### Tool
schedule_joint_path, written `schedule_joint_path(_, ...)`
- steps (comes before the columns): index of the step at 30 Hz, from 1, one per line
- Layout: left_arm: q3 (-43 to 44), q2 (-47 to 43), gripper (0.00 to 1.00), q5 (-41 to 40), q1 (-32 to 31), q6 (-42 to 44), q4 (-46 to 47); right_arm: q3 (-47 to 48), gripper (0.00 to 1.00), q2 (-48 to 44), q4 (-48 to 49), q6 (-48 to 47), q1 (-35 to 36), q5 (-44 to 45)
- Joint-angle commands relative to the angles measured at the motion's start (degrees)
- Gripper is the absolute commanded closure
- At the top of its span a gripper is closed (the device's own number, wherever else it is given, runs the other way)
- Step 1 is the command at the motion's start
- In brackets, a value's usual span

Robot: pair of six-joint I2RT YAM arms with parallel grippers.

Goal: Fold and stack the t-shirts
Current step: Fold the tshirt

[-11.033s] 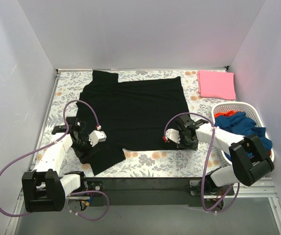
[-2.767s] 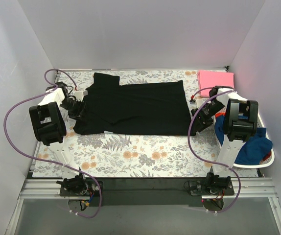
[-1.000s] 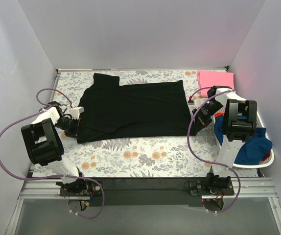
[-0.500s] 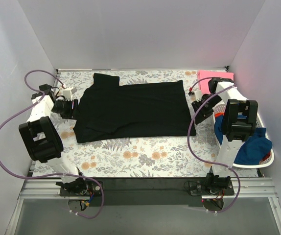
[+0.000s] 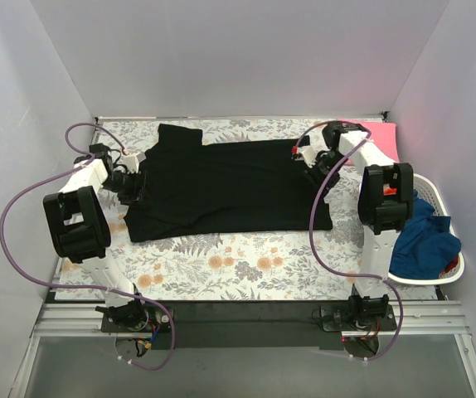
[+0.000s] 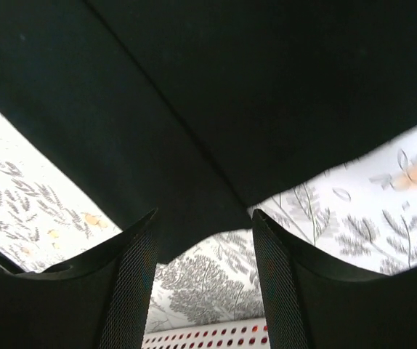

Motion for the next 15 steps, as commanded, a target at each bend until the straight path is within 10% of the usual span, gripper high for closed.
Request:
schedule_joint_path(1,-0.4,0.7,0.51,-2.4,-1.1,-1.6,2.1,2.2,0.4,2.3,-0.4,-2.2,0.6,2.2)
schedule_joint_path(15,0.1,1.9,0.5,-3.0,-4.2,-2.9,3.1,-2.7,0.4,1.9,1.8,-4.7,1.2,5.6)
